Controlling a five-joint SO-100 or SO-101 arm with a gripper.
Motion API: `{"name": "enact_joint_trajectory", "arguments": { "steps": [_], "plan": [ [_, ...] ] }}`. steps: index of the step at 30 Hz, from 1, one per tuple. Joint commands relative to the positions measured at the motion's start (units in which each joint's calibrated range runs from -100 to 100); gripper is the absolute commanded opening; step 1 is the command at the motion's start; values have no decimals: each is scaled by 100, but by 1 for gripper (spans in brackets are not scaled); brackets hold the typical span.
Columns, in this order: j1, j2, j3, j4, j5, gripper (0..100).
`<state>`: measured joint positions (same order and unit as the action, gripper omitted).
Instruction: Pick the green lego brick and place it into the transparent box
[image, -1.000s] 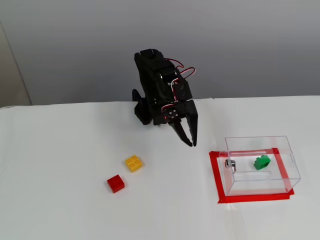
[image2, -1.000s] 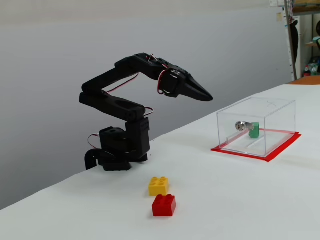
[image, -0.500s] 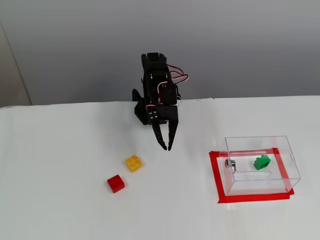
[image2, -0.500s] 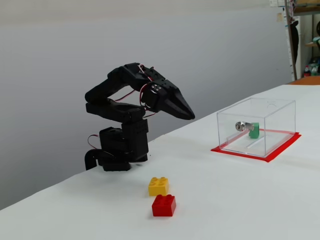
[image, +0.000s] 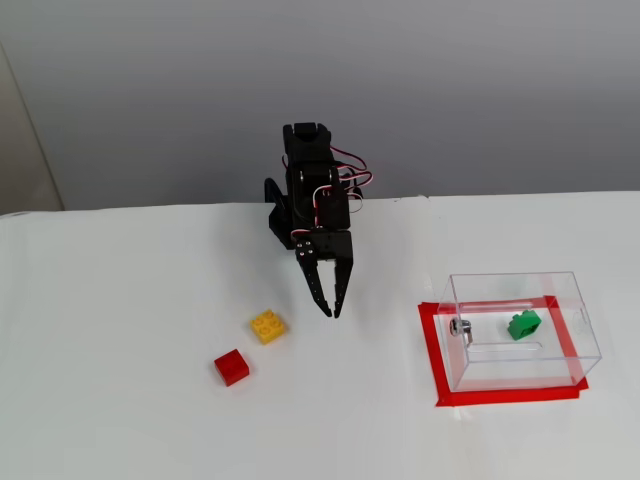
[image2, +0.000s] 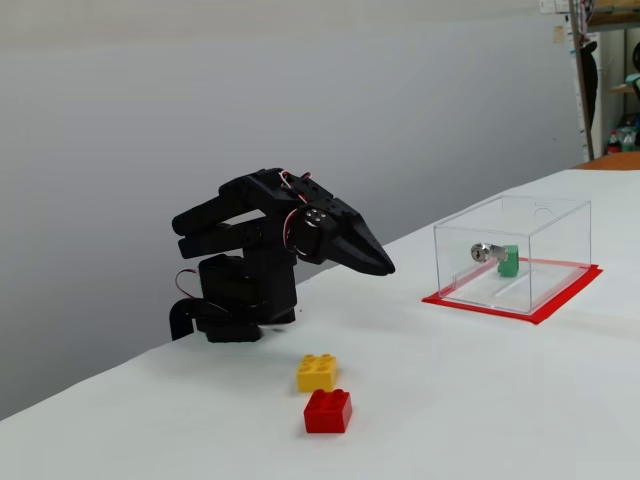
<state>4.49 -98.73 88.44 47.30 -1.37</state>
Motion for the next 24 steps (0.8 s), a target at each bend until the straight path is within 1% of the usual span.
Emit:
{"name": "enact_joint_trajectory", "arguments": {
  "steps": [1, 9, 15, 19, 24],
  "plan": [
    [43, -101, 270, -83, 17, 1],
    [58, -101, 758, -83, 12, 1],
    [294, -101, 1075, 22, 12, 1],
    [265, -101, 1039, 596, 12, 1],
    [265, -110, 930, 910, 6, 1]
  ]
}}
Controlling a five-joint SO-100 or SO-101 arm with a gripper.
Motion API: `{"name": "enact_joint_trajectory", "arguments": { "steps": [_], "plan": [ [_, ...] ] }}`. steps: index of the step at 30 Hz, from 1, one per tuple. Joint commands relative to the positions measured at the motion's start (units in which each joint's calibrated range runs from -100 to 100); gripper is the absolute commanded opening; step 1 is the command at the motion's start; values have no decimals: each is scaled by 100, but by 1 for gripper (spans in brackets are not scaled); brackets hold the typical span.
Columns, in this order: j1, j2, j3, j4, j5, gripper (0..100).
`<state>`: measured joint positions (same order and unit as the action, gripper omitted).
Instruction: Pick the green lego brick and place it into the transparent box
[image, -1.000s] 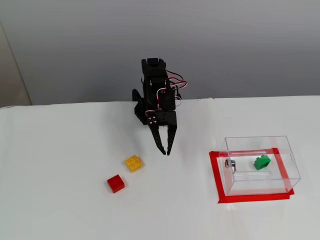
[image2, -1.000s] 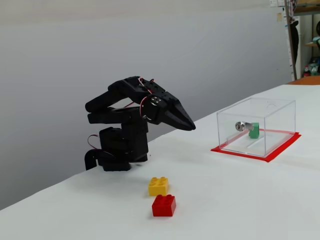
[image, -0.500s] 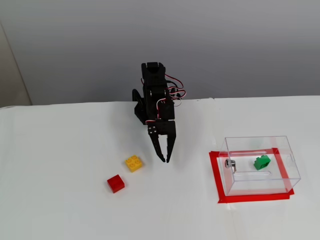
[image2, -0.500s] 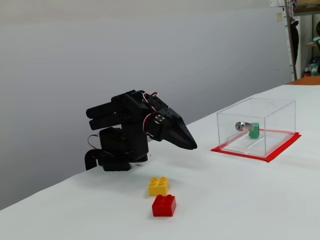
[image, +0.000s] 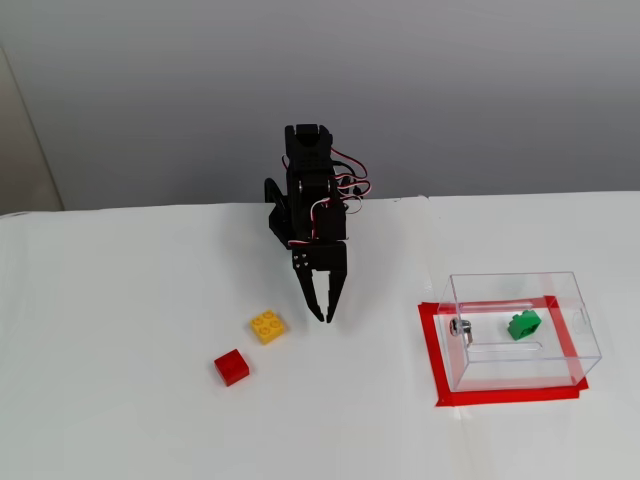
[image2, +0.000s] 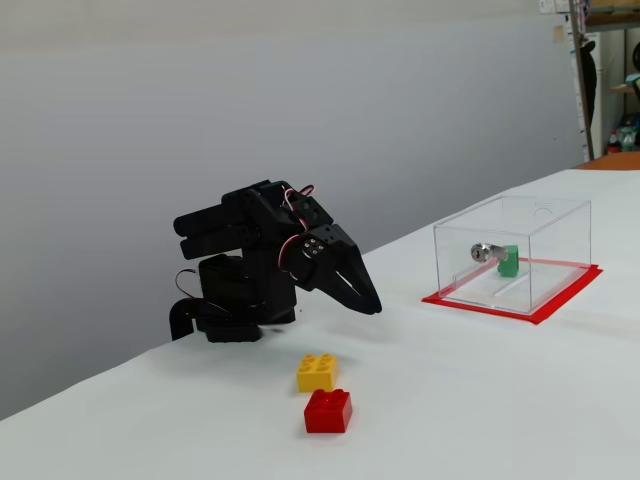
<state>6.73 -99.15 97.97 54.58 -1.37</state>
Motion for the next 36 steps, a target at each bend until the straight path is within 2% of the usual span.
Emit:
{"name": "enact_joint_trajectory", "arguments": {
  "steps": [1, 9, 36],
  "plan": [
    [40, -68, -59, 303, 6, 1],
    [-4, -68, -556, 1904, -35, 1],
    [-11, -59, -556, 1922, -35, 1]
  ]
}}
